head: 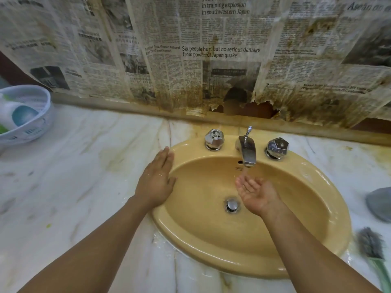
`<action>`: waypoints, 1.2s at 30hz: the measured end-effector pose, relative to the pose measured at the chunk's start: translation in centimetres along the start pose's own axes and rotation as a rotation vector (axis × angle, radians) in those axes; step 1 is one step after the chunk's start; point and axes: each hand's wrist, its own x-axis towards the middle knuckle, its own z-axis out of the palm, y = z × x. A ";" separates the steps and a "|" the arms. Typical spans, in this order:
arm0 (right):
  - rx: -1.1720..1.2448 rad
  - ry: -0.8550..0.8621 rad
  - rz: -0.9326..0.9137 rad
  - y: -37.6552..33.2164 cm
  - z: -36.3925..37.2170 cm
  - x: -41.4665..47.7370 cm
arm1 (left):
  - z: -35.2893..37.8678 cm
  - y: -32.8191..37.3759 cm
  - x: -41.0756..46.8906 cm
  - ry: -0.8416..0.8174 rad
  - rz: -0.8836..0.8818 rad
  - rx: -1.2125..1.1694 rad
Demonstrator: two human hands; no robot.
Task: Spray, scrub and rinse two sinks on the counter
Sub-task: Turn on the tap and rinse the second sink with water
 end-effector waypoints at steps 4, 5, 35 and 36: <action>-0.085 -0.114 0.091 -0.1 0.9 -0.7 | 0.6 0.4 0.2 -0.024 0.016 0.147; -0.094 -0.173 0.131 -0.1 1.5 -1.0 | 0.6 0.3 0.1 -0.037 0.018 0.142; -0.234 -0.025 0.041 1.6 0.3 -1.9 | 0.1 0.4 -9.1 -0.063 0.030 -0.032; -0.121 -0.022 0.040 0.7 0.2 -1.5 | 0.1 0.4 -8.8 -0.057 0.021 -0.039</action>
